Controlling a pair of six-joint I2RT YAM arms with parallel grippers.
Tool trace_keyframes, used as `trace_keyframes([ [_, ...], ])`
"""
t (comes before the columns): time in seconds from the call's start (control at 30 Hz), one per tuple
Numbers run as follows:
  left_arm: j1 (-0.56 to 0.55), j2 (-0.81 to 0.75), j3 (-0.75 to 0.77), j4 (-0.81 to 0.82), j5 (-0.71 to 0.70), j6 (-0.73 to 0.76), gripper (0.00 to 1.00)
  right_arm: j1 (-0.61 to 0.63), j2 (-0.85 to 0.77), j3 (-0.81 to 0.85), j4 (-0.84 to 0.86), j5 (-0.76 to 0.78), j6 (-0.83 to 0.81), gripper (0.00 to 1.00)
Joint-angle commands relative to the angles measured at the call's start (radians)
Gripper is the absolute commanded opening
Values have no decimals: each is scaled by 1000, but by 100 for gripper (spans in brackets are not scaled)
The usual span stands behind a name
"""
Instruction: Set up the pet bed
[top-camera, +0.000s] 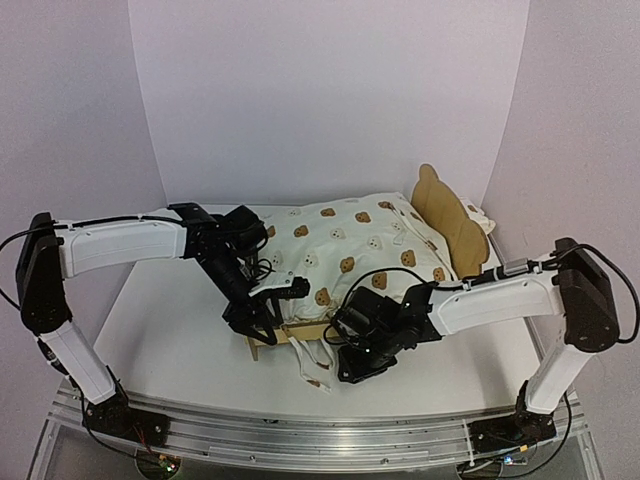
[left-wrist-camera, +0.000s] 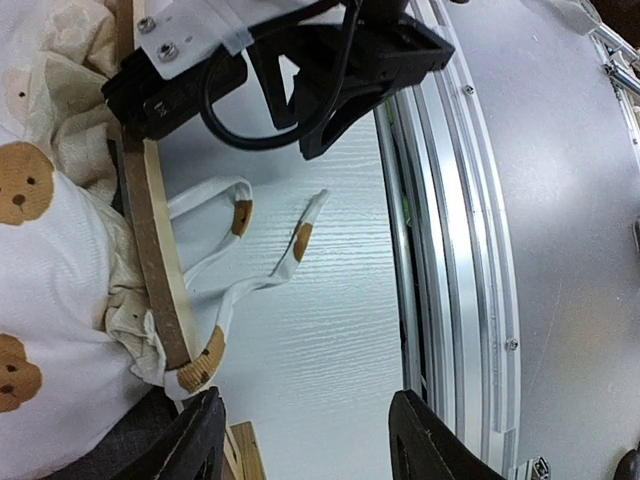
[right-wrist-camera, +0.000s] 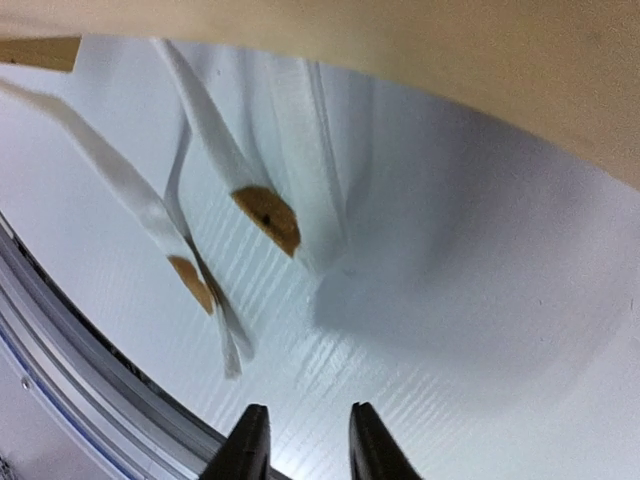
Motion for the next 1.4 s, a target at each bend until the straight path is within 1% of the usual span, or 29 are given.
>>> trace_keyframes([
  [0.0,1,-56,-13,8,10,4,57,0,-89,-42,-148,-16,-27,39],
  [0.07,1,-60,-16,20,13,-15,57,1,-135,-74,-86,65,-21,41],
  [0.1,1,-62,-17,27,15,-26,57,1,-151,-96,-18,104,-11,42],
  [0.2,0,-65,-19,43,25,-50,57,1,-166,-180,313,175,34,45],
  [0.27,0,-68,-18,39,19,-54,57,5,-140,-208,465,214,45,47],
  [0.4,0,-91,-30,37,4,-49,57,16,-57,-208,607,303,55,49],
  [0.5,0,-101,-47,50,0,-51,57,17,8,-200,686,314,64,49],
  [0.6,0,-97,-51,52,-12,-55,57,17,63,-172,712,309,59,47],
  [0.63,0,-96,-52,55,-19,-57,57,17,75,-164,714,309,61,46],
  [0.67,0,-97,-53,60,-25,-58,57,17,86,-160,711,325,68,41],
  [0.77,-1,-96,-54,68,-36,-58,57,17,82,-172,683,399,106,14],
  [0.8,-1,-95,-53,70,-36,-58,57,17,69,-178,664,413,113,7],
  [0.83,0,-93,-53,72,-37,-57,57,17,54,-179,628,417,115,2],
  [0.9,0,-88,-53,75,-39,-55,57,17,17,-172,530,398,108,0],
  [1.0,0,-81,-54,77,-40,-48,57,17,-46,-160,345,286,87,0],
  [1.17,0,-72,-65,90,-42,-36,57,17,-91,-117,98,-16,54,0],
  [1.27,0,-66,-66,89,-46,-26,57,16,-101,-75,33,-144,36,0],
  [1.37,0,-60,-64,89,-47,-19,57,13,-88,-37,26,-275,29,0],
])
